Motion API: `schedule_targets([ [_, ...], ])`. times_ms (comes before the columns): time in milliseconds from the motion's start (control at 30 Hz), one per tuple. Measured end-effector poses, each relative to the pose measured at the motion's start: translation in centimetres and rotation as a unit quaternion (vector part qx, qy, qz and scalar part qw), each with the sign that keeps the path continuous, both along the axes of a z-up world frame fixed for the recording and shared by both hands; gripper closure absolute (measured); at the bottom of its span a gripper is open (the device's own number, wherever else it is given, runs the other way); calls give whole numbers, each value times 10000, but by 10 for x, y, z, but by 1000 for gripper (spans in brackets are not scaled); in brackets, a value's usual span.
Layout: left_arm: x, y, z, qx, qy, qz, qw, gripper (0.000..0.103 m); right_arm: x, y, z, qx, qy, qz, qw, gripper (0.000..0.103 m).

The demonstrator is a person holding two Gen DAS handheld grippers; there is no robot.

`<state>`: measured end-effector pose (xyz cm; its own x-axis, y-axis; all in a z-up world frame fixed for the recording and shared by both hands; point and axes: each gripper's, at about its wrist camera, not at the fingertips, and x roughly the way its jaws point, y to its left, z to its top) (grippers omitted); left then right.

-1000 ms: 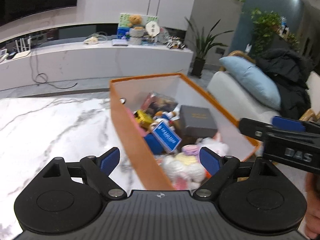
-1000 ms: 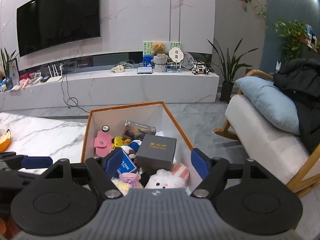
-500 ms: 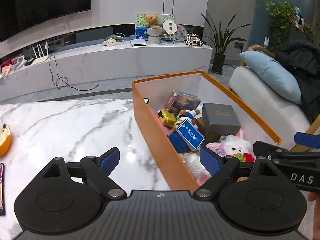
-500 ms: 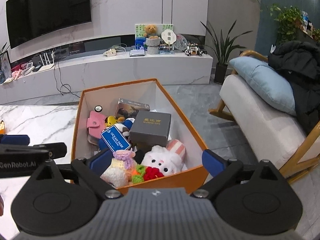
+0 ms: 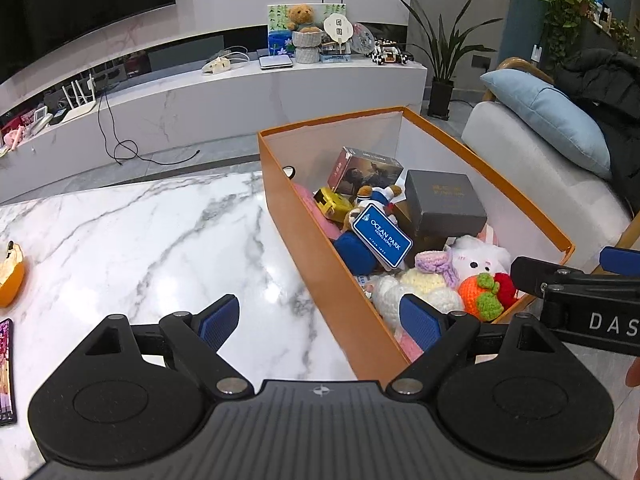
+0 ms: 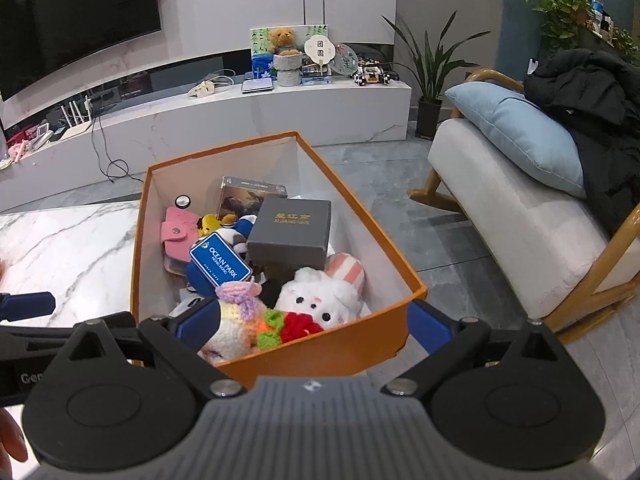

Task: Organize objects
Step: 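Withdraw both open tools up and away from the orange box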

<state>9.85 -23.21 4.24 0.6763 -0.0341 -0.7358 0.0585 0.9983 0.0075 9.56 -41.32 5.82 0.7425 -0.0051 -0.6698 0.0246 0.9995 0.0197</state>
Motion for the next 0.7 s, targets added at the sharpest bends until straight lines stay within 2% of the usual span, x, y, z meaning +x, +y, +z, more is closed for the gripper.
schedule_targets([
  [700, 0, 4, 0, -9, -6, 20, 10000, 0, 1, 2, 0, -70, -1, 26, 10000, 3],
])
